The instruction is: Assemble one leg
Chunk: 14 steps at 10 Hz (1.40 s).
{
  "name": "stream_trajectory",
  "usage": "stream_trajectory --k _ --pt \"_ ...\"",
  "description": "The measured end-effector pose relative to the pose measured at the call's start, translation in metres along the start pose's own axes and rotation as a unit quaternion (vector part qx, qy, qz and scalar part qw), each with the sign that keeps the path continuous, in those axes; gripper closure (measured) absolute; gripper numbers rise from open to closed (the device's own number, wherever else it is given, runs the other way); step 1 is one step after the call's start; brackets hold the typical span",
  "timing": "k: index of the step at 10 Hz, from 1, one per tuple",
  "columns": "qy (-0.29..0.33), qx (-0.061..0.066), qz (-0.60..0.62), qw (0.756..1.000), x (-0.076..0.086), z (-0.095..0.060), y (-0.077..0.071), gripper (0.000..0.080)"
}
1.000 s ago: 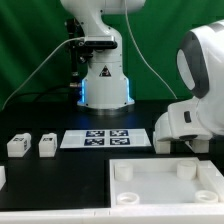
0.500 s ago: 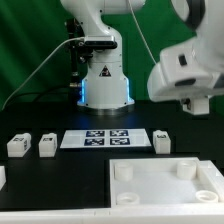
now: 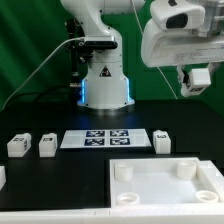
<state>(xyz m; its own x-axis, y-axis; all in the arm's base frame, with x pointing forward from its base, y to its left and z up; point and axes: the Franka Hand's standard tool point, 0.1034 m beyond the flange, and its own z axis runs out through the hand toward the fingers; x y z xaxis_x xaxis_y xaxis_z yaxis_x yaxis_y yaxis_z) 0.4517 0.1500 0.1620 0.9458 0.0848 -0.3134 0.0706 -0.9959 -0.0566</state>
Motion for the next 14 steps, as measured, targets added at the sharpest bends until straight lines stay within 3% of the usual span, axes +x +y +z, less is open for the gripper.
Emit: stream_trajectory --k 3,4,5,6,7,8,10,14 --pt "0.131 0.000 -0.003 0.991 0.002 -0.002 0.004 0.0511" --pt "0.198 -0.012 -0.017 0.980 0.024 -0.018 0.018 0.0511" --pt "0.249 -0.020 -0.025 0.968 0.042 -0.044 0.034 0.0511" --pt "0.277 -0.018 -0.025 0.960 0.058 -0.065 0.040 0.0511" --pt "0.332 -0.008 -0.019 0.943 0.079 -0.084 0.035 0.0511" --pt "0.367 0.005 -0.013 0.930 0.098 -0.091 0.030 0.0511" --pt "0.425 0.030 -0.012 0.905 0.127 -0.099 0.021 0.0511" --pt "0.417 0.029 -0.014 0.908 0.123 -0.093 0.023 0.0511"
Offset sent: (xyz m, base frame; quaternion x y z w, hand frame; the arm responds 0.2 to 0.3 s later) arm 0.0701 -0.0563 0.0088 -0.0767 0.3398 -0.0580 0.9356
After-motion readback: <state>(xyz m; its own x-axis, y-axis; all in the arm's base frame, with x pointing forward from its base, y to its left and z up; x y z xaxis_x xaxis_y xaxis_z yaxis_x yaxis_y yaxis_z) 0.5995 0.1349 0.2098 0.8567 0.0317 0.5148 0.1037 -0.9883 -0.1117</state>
